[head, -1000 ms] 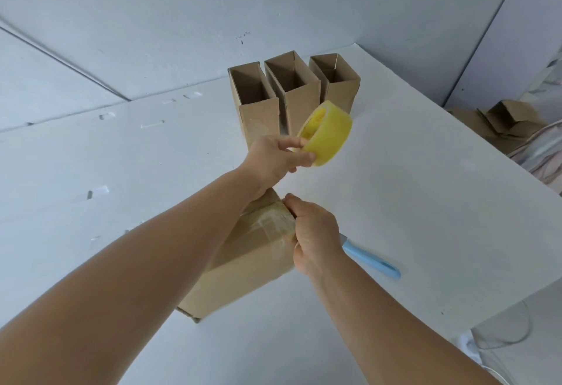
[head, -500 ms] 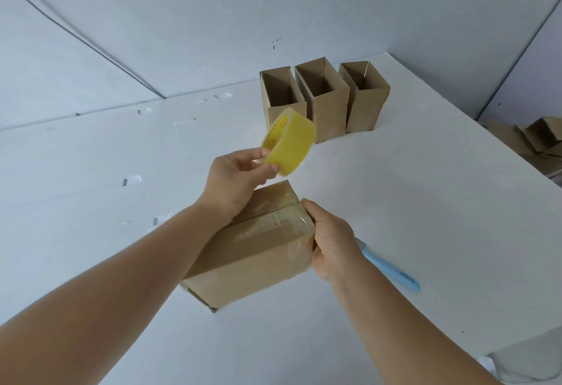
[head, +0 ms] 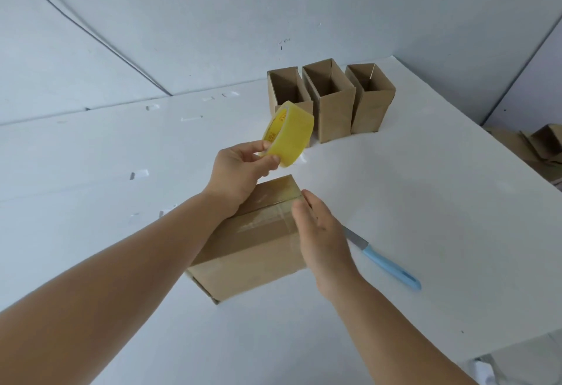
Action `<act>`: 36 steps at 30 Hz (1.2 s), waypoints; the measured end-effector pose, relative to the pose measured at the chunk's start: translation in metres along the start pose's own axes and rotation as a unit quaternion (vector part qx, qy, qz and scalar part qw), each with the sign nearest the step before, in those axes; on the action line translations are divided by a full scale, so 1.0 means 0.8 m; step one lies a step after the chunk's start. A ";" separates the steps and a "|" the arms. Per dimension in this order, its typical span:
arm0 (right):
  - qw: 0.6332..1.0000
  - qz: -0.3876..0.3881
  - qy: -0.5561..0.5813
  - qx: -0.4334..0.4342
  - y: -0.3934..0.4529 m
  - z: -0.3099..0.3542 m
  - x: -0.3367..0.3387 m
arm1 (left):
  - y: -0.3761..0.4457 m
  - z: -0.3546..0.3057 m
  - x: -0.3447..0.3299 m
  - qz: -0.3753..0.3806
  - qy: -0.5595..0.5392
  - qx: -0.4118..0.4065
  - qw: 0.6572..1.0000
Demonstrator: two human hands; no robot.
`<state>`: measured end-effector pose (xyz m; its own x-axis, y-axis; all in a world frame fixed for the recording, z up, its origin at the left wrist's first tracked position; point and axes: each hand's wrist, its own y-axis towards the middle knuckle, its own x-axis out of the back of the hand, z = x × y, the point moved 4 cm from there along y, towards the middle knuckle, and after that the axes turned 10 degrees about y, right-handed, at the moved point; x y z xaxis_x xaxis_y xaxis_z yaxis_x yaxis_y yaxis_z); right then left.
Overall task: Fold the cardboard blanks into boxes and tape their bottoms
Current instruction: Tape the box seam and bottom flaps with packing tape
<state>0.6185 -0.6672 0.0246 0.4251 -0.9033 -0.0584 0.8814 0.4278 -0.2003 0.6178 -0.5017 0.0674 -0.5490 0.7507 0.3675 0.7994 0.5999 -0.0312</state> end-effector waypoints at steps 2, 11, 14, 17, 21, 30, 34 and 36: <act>0.999 -0.015 -0.023 0.041 0.003 0.000 -0.007 | -0.003 -0.001 0.000 0.009 -0.028 0.019 0.999; 0.993 0.095 -0.068 -0.007 0.084 0.029 0.007 | -0.049 0.012 0.010 -0.023 -0.188 0.073 0.979; 0.981 0.159 -0.116 -0.005 0.099 0.039 0.005 | -0.058 0.004 0.014 -0.016 -0.206 0.041 0.978; 0.979 0.157 -0.126 0.027 0.109 0.046 0.007 | -0.052 -0.009 0.026 0.009 -0.191 0.008 0.981; 0.984 0.155 -0.025 0.080 0.113 0.068 0.013 | -0.046 -0.022 0.031 0.104 -0.162 -0.016 0.981; 0.958 0.196 0.166 0.131 0.097 0.119 0.031 | -0.021 -0.045 0.037 0.212 0.012 0.073 0.974; 0.949 0.221 0.160 0.158 0.087 0.129 0.032 | -0.015 -0.052 0.037 0.241 0.045 0.090 0.965; 0.948 0.217 0.161 0.168 0.082 0.132 0.033 | -0.012 -0.053 0.035 0.242 0.032 0.095 0.965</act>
<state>0.7092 -0.6595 0.1130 0.7262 -0.5796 -0.3698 0.6761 0.6996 0.2312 0.6051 -0.4985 0.1172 -0.1016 0.9404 0.3244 0.8956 0.2284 -0.3817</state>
